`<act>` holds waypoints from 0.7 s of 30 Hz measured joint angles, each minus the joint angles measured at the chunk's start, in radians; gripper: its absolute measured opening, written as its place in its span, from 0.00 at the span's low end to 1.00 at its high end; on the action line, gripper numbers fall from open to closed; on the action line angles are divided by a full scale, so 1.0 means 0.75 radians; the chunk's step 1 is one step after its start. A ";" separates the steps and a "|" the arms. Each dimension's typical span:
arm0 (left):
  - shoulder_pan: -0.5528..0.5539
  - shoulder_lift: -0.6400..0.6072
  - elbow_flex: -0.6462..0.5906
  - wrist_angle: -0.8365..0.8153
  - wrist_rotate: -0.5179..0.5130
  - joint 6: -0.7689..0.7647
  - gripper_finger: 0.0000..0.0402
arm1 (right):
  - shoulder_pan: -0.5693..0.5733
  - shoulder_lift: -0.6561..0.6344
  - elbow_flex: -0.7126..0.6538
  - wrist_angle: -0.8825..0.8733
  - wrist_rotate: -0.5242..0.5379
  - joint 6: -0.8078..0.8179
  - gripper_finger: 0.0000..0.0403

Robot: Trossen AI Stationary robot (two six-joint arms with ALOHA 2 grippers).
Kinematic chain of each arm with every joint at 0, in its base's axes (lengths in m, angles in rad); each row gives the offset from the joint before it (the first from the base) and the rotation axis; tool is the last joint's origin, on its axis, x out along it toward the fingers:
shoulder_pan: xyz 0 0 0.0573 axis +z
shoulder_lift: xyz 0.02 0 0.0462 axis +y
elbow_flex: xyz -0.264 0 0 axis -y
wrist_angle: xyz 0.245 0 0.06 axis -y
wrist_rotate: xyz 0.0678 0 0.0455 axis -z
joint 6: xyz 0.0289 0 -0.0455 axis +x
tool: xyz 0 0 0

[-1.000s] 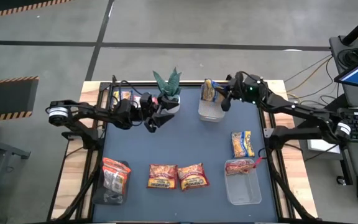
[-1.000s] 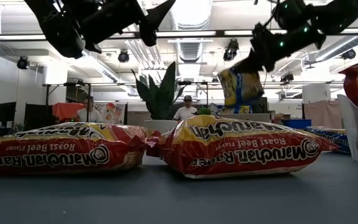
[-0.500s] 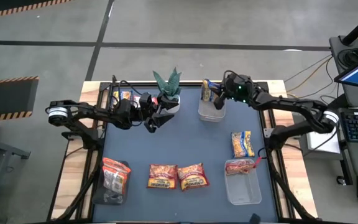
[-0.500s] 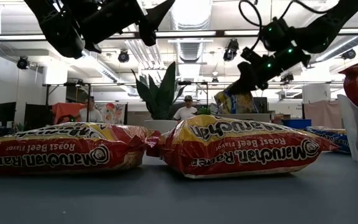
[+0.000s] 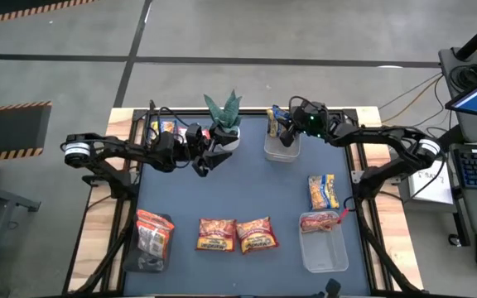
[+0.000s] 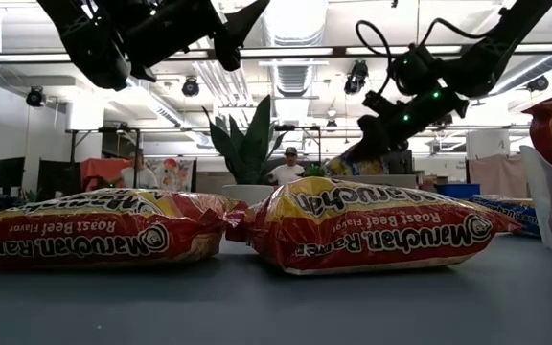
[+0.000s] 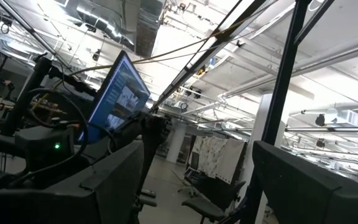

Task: Sort Maruchan noodles
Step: Put the bottom left blue instant noodle pack into the gray bin, then put the orange instant noodle pack into the gray bin

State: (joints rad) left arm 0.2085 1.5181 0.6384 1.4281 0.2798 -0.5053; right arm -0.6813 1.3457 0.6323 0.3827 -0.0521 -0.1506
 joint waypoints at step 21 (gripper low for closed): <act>0.000 0.000 -0.001 -0.004 0.000 0.010 0.71 | 0.000 -0.090 0.000 -0.095 0.119 -0.048 0.37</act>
State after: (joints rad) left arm 0.2085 1.5181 0.6380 1.4252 0.2798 -0.4980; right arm -0.6815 1.2785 0.6323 0.3115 0.0375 -0.1869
